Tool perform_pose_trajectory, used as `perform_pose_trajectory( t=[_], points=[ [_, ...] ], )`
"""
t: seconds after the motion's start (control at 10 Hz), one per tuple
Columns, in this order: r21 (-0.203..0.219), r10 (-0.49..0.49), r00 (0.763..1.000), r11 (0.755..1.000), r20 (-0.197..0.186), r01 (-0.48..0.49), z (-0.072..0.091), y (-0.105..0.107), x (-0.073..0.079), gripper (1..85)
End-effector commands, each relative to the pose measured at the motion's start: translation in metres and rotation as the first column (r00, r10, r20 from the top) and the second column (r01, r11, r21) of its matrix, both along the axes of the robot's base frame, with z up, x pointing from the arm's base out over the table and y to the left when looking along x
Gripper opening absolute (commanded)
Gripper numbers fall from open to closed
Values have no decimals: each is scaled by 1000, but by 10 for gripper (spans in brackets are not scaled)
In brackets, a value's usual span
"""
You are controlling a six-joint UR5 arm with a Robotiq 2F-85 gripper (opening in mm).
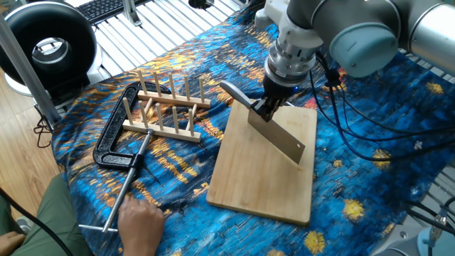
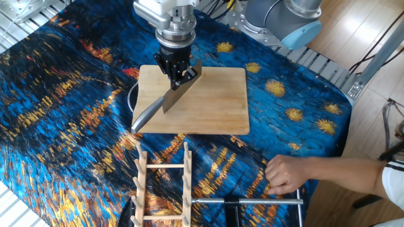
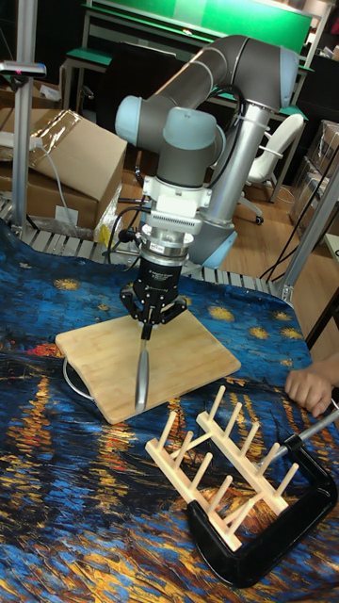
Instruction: Put the knife on the cutting board
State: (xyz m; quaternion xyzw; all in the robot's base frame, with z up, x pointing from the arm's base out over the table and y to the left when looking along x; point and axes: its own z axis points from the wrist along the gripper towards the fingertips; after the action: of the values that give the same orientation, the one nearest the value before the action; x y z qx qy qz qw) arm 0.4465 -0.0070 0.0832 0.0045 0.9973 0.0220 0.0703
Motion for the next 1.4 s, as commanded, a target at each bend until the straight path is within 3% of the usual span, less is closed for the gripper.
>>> perform_pose_trajectory(
  t=[0.0,0.1,0.4,0.7,1.3],
  points=[
    [37,30,1000,999,5,-31,4,6,2,157],
    [54,71,997,996,-4,-71,5,5,0,277],
    [60,94,996,994,11,-94,5,9,3,350],
    [57,108,994,992,18,-109,3,10,3,350],
    [51,76,997,996,33,-78,-19,38,2,380]
  ],
)
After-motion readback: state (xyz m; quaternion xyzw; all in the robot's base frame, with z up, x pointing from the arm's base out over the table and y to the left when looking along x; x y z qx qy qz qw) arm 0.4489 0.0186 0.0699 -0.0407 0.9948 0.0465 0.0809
